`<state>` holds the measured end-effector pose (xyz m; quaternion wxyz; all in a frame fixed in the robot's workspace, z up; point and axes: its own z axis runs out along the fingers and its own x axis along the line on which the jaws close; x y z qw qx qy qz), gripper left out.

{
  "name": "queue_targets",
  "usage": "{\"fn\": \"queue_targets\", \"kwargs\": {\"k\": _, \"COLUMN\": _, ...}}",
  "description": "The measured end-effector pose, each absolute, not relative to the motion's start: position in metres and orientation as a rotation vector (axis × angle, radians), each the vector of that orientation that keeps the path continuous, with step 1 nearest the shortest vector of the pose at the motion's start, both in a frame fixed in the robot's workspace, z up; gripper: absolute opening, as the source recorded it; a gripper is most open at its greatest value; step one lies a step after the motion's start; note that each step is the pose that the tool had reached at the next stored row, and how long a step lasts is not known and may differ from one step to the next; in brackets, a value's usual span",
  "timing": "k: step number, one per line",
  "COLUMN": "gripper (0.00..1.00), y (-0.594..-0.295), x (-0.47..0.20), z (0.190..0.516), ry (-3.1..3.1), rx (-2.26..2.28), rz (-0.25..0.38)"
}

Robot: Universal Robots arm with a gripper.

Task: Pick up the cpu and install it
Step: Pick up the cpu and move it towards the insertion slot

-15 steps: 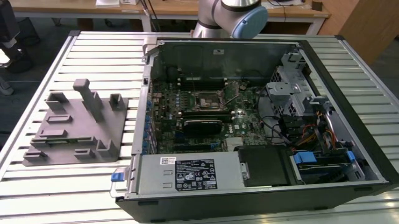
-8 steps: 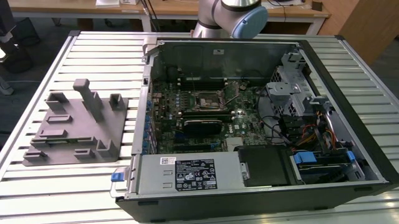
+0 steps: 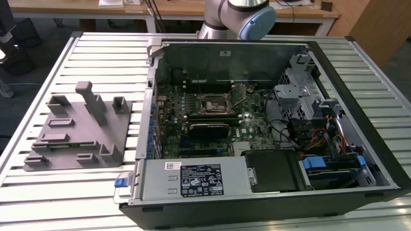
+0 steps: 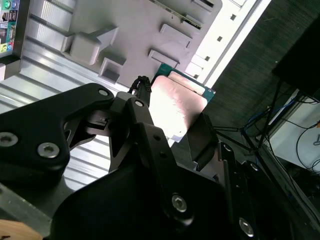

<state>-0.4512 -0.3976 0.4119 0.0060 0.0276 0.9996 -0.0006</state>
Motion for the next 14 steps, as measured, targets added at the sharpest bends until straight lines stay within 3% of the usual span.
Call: {"fn": "queue_targets", "kwargs": {"k": 14, "gripper": 0.54, "y": -0.398, "x": -0.434, "z": 0.412, "ry": 3.128, "rx": 0.086, "rz": -0.002}}
